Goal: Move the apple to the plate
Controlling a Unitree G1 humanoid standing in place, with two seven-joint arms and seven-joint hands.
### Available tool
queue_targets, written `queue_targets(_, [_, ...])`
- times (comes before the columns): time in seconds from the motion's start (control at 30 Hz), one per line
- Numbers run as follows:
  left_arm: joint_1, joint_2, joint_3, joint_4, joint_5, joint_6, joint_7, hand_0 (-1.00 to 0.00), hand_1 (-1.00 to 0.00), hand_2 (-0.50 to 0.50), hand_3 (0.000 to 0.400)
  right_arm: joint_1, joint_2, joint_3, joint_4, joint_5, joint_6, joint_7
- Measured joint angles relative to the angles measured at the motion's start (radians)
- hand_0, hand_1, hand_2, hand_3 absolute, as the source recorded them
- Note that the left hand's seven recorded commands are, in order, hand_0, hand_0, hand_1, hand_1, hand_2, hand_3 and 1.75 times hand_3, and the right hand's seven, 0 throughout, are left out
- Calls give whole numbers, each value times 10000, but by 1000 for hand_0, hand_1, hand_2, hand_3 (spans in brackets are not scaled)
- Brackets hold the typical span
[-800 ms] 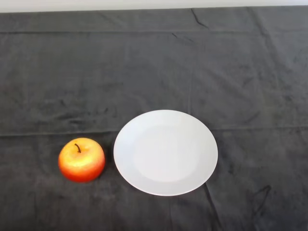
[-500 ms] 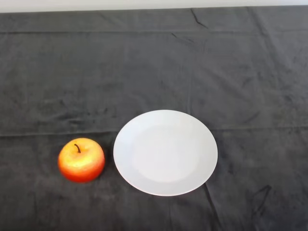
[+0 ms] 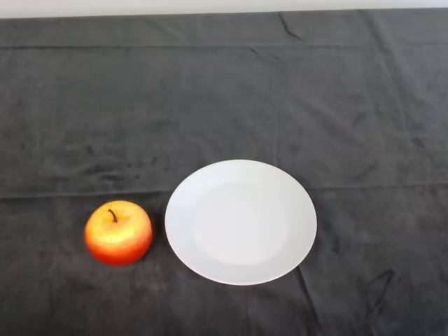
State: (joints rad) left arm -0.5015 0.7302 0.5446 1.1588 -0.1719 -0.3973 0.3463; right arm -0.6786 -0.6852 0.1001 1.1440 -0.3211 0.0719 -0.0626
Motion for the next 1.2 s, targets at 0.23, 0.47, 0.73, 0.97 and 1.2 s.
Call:
queue_targets(0.23, [-327,-19,-781,-2,504,1,-12,0,0,0,0,0,7,9,41,0,-25,0])
queue_targets(0.47, [-427,-49,-1427,-13,1088,1,-390,0,0,0,0,0,8,28,62,0,-24,0])
queue_targets(0.73, [-446,-89,-1846,-319,1438,80,-843,0,0,0,0,0,7,31,79,0,-24,-1])
queue_targets(0.97, [-444,-244,-2267,-1716,1568,605,-1268,0,0,0,0,0,8,31,78,0,-25,-1])
queue_targets(1.2, [-283,-660,-2644,-3201,1575,1296,-1550,0,0,0,0,0,4,31,82,1,-16,-1])
